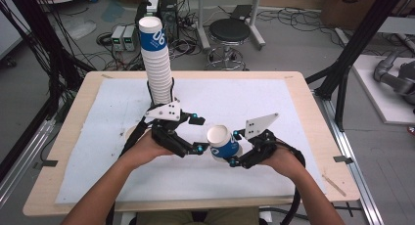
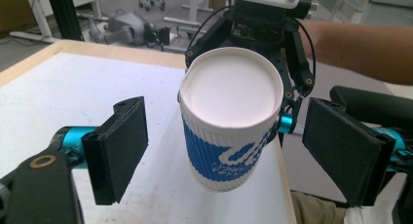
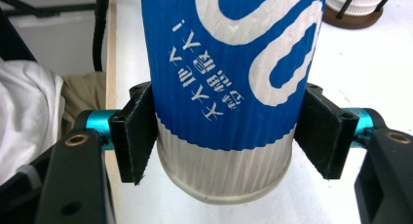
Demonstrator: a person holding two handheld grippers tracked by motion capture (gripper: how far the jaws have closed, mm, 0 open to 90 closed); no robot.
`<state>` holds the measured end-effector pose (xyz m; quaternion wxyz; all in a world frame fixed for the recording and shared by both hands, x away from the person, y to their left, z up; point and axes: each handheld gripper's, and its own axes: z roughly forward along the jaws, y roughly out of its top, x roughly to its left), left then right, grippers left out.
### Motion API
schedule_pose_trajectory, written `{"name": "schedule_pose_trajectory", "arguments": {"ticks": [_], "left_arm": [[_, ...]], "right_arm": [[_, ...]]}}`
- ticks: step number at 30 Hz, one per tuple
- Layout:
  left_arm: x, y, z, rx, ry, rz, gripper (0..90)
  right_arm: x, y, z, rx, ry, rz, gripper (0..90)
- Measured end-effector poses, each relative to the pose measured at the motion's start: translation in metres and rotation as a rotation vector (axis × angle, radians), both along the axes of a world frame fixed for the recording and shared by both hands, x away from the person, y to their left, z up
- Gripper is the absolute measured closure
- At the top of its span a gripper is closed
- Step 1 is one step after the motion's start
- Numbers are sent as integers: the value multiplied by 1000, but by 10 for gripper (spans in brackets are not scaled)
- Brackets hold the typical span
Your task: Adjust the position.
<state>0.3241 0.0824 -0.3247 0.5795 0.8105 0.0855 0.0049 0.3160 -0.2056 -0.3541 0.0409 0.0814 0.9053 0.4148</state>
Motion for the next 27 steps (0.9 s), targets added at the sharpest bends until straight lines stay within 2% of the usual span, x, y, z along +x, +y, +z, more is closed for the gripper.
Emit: {"name": "schedule_pose_trajectory", "arguments": {"ticks": [6,17,21,24,27], "left_arm": [[2,-5,0,68,9,-37,168],[2,-17,1,155,6,-86,168],[2,-24,1,190,17,-106,168],[3,-29,0,234,30,-124,169],[4,-32,-2,262,41,-125,169]], "right_arm": [[0,7,4,-70,-13,38,300],[-1,20,14,-200,-38,84,301],[-1,26,14,-243,-37,94,301],[-1,30,14,-285,-36,105,301],[-1,34,14,-310,-35,118,301]]}}
